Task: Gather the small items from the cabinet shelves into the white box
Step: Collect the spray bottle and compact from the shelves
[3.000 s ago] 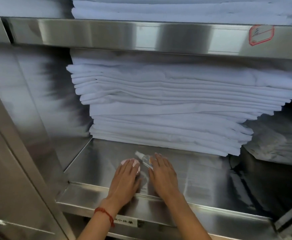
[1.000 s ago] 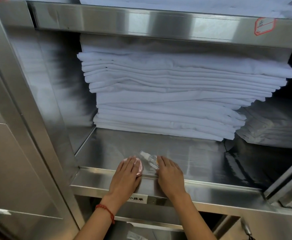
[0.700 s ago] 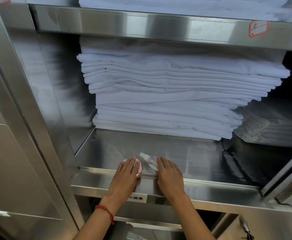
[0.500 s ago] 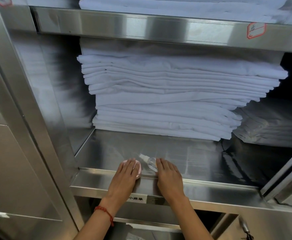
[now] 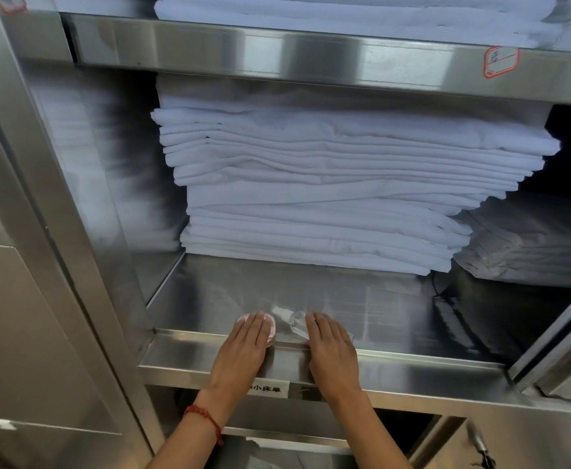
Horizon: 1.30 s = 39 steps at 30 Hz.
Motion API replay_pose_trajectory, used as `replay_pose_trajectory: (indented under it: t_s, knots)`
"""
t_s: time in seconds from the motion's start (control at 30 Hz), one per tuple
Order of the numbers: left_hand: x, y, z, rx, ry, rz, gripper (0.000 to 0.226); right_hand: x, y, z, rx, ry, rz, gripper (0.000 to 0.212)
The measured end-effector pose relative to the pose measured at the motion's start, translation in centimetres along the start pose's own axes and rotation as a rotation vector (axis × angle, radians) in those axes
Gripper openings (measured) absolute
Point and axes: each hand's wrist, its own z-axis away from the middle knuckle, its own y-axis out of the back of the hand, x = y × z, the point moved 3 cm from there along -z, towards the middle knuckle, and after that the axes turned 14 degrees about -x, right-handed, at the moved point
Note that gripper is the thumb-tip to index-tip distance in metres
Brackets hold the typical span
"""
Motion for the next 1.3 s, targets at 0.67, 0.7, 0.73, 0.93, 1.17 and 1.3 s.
replay_pose_trajectory:
  t_s: [0.67, 0.7, 0.73, 0.93, 1.17, 1.3]
  knots:
    - [-3.1, 2.0, 2.4, 0.072, -0.031, 0.075, 0.108, -1.7, 1.6, -0.5, 0.294, 0.154, -0.032, 0.069]
    - [-3.4, 2.1, 2.5, 0.078, -0.024, 0.076, 0.107, -1.9, 1.7, -0.6, 0.305, 0.163, -0.03, 0.067]
    - [-3.7, 2.1, 2.7, 0.083, -0.015, 0.076, 0.105, -2.2, 1.7, -0.6, 0.311, 0.172, -0.031, 0.067]
    - [-4.3, 2.7, 4.2, 0.117, 0.054, 0.059, 0.093, -3.5, 2.0, -0.5, 0.342, 0.249, -0.065, 0.065]
    - [-3.6, 4.2, 5.2, 0.19, 0.161, 0.001, 0.099, -3.4, 3.6, -1.2, 0.373, 0.365, -0.092, 0.061]
    - [-2.2, 5.0, 6.1, 0.182, 0.238, -0.032, 0.091, -2.8, 4.4, -1.0, 0.384, 0.442, -0.114, 0.058]
